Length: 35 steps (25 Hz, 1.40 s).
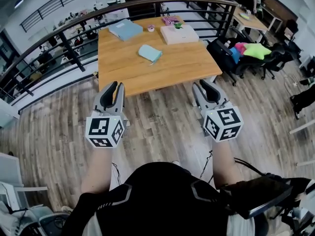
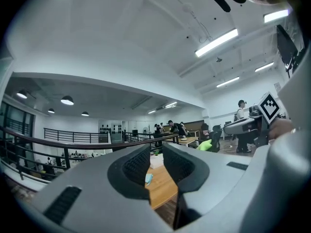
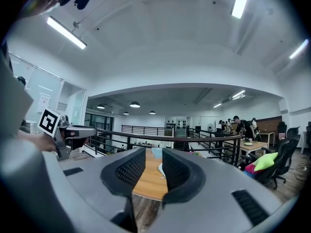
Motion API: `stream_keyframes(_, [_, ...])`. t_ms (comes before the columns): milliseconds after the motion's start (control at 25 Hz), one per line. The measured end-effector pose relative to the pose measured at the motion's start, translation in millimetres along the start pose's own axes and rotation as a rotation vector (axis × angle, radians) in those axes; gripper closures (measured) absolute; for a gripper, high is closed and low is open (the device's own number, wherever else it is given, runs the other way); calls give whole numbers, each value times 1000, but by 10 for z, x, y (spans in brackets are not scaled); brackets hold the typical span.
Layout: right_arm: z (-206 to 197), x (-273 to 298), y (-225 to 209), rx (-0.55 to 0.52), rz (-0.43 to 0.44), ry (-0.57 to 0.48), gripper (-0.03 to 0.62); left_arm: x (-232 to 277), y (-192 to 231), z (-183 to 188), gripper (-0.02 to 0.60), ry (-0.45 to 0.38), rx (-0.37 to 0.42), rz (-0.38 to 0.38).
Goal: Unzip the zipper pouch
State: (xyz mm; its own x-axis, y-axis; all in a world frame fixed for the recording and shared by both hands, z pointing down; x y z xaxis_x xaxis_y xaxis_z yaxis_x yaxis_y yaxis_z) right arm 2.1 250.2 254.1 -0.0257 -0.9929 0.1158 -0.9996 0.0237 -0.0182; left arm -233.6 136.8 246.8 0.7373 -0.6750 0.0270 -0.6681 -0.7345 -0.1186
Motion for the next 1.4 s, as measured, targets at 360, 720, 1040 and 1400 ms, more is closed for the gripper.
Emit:
stream_keyframes(360, [-57,-50,-270,16,12,2,333,184,-275,-10,347,4,26,-42])
stream_keyframes(720, [-126,-126,-672,19,61,1,330,450,-584,-37,337,23,27,-10])
stream_keyframes(1040, [-239,102,-927,25,108,18,332,704,-631,-156,337,57,34,17])
stream_keyframes(1400, [-184,785,-1116,-14,73,38,333,1452,-223,-174,337,-9,15,-37])
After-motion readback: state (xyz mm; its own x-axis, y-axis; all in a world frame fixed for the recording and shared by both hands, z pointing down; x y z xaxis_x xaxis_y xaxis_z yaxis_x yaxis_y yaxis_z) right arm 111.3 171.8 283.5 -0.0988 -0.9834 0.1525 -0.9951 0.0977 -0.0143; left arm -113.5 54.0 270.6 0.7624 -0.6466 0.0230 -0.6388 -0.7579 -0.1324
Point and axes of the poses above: the fingertips, and each gripper's own axes: x forward along the fingers, y to its left, z out of its top, the point moved 1 cm from there along -x, backward along the fingers, and after that the axes turned 3 degrees about x, right-handed, at the moved point
